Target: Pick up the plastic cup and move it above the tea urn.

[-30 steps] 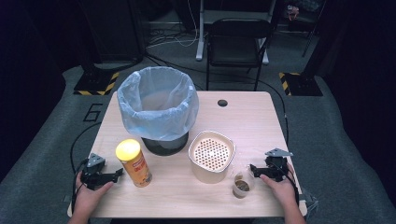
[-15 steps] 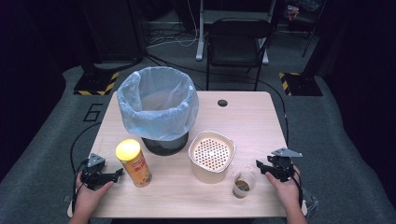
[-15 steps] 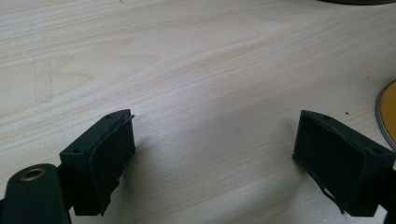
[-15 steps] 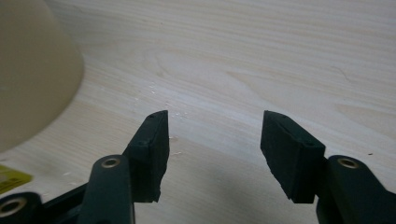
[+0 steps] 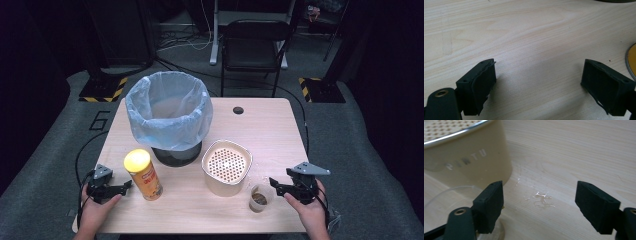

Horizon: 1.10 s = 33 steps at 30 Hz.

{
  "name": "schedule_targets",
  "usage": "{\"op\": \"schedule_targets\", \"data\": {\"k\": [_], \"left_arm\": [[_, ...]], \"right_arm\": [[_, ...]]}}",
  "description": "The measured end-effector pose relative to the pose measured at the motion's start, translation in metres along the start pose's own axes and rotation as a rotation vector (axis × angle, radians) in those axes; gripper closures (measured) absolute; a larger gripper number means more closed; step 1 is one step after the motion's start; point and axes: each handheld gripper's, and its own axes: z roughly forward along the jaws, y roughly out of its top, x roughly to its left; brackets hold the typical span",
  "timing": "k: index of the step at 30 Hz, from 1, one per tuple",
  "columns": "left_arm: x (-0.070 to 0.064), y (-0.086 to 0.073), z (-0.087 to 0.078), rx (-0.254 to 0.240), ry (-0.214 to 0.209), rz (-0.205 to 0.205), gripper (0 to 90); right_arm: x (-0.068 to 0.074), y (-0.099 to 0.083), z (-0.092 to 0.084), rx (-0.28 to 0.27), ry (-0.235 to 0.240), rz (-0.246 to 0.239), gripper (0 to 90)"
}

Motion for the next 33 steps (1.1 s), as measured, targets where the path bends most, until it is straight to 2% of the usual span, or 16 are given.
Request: {"op": "schedule_targets", "data": {"k": [2,7,14,17,25,26,29,33], "left_arm": [[0.0,0.0,0.0,0.0,0.001,0.002,12.0],[0.0,0.0,0.0,0.0,0.001,0.003,12.0],[0.0,0.0,0.0,0.0,0.001,0.002,12.0],[0.0,0.0,0.0,-0.001,0.001,0.002,12.0],[0.0,0.0,0.0,0.0,0.001,0.002,12.0],[0.0,0.0,0.0,0.0,0.001,0.002,12.0],[0.0,0.0,0.0,-0.001,0.001,0.002,12.0],[0.0,0.0,0.0,0.0,0.001,0.002,12.0]], "right_arm": [[0.005,0.003,-0.005,-0.011,0.007,-0.012,19.2],[0.017,0.01,-0.013,-0.033,0.067,-0.026,15.2],[0.043,0.007,-0.006,-0.002,0.119,-0.072,13.3],[0.053,0.002,0.0,0.011,0.121,-0.075,11.3],[0.062,-0.006,0.006,0.021,0.117,-0.075,10.7],[0.063,-0.007,0.007,0.026,0.119,-0.088,10.7],[0.067,-0.009,0.009,0.037,0.111,-0.103,10.7],[0.071,-0.015,0.014,0.049,0.068,-0.13,11.5]]}}
